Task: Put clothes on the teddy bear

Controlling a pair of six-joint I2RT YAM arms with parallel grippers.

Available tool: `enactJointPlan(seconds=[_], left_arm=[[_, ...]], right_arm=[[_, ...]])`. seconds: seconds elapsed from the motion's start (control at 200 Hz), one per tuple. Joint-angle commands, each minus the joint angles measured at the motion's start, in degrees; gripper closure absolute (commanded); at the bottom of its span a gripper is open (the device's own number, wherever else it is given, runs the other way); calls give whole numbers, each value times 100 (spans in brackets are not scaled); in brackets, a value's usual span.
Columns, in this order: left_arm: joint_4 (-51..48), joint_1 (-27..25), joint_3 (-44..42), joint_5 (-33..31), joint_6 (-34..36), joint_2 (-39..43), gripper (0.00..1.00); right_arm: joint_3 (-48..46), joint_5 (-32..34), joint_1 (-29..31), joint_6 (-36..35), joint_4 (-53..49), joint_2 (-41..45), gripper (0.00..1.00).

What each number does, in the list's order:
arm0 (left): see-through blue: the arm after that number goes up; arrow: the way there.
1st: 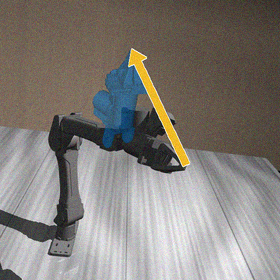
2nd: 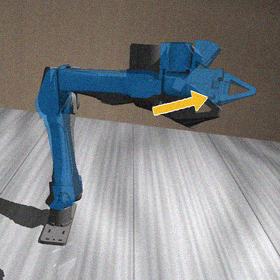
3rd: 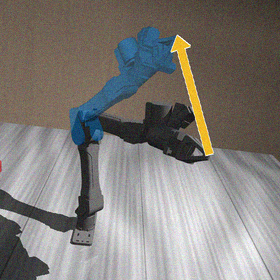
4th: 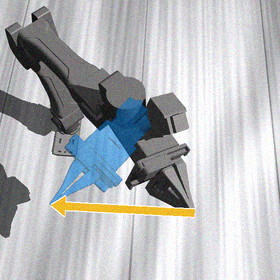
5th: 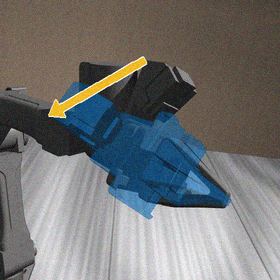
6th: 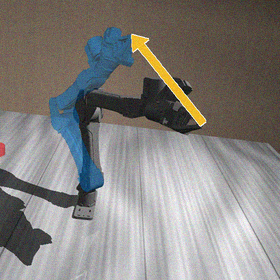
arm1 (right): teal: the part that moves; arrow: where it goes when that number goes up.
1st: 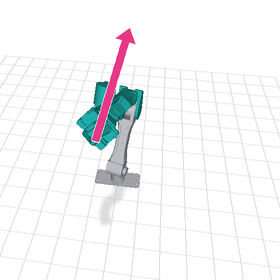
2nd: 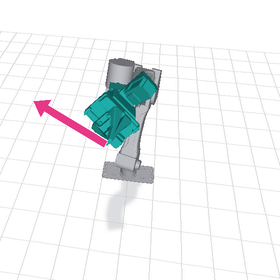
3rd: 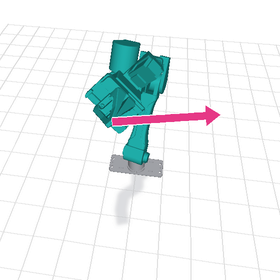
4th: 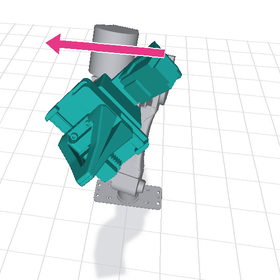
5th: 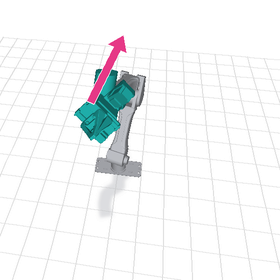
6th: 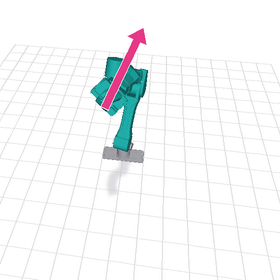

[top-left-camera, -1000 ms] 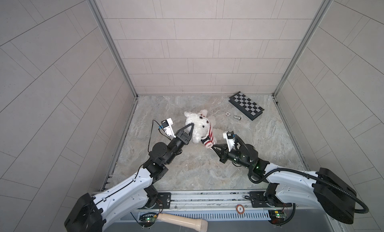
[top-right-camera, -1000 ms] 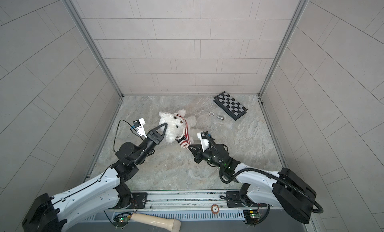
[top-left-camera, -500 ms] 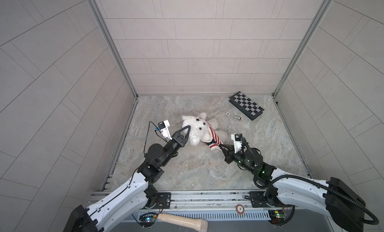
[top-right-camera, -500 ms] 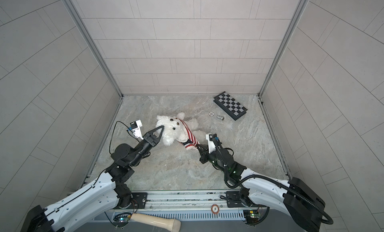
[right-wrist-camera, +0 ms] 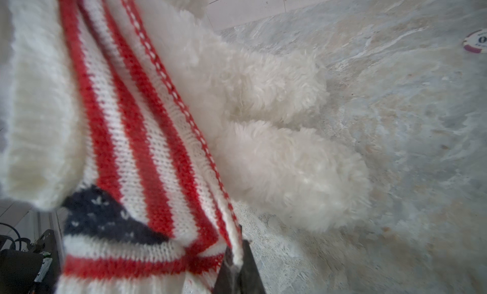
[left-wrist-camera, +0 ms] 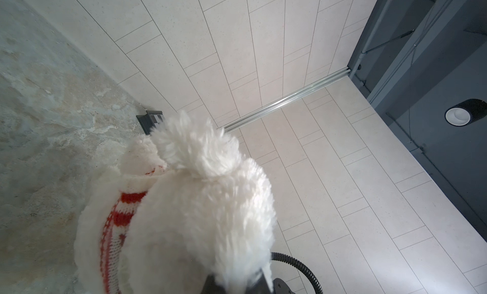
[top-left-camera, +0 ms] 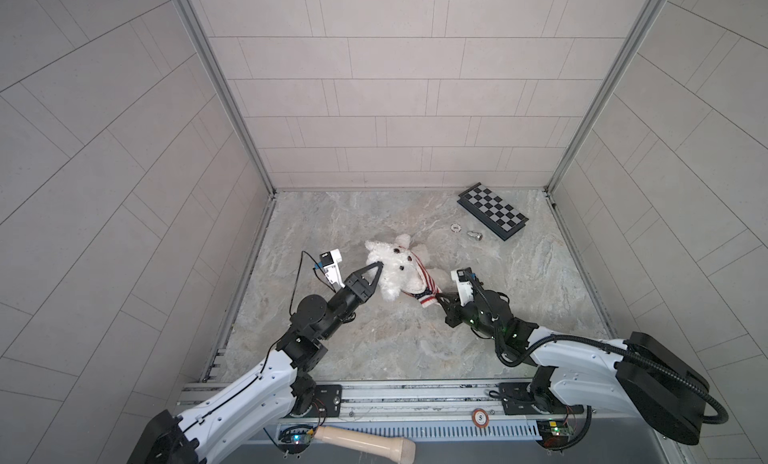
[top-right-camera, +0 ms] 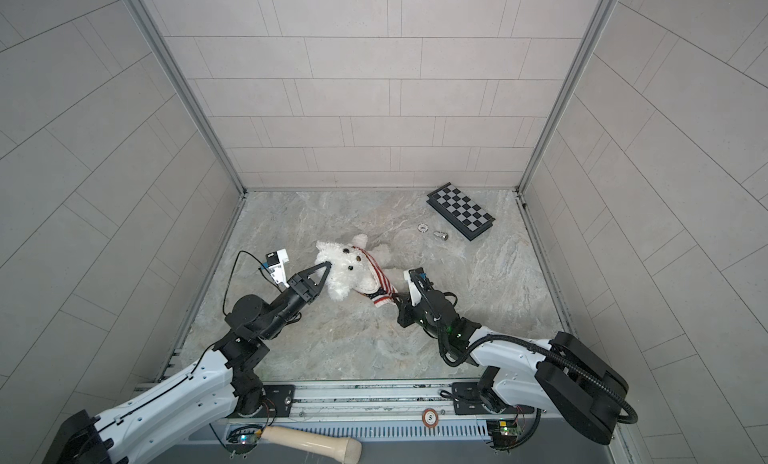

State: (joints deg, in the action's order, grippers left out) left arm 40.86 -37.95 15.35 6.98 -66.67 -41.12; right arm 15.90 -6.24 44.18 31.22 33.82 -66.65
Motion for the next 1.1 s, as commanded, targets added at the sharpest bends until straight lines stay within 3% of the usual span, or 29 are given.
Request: enactJointPlan(seconds=[0.0, 0.08, 0.175, 0.305, 0.451, 0.551, 0.636, 0.731, 0.876, 1.096], left_arm=[[961, 7, 110, -137, -89, 114, 100], [678, 1, 170, -35, -11, 95, 100], [181, -19, 302, 58, 249, 124, 100], [-1610, -12, 831, 144, 1388, 323, 100], [-2087, 29, 986, 5, 1656, 438, 100], [-3138, 16, 1502, -25, 2045, 295, 100], [-3991, 7, 1908, -172, 2409, 166, 100], [-5207, -52, 2527, -489, 3174, 2, 100], [-6883, -62, 3540, -1271, 4269, -116, 100], [-8453, -72, 4781, -2521, 5113, -702, 100]], right_arm=[[-46, -379, -50, -353, -65, 125, 98], [-91, -613, -17, -501, 246, 364, 94], [86, -742, 3, -673, -68, 520, 89], [-58, -858, 3, -856, 100, 883, 72], [84, -608, 10, -1349, -1188, 1728, 56], [211, -522, 24, -1816, -1762, 2269, 40], [459, -574, 38, -2197, -1858, 2232, 29], [858, -586, 36, -2305, -1826, 1842, 25], [949, -587, 29, -1906, -1280, 1623, 24], [991, -182, -140, -1736, -1618, 1830, 24]])
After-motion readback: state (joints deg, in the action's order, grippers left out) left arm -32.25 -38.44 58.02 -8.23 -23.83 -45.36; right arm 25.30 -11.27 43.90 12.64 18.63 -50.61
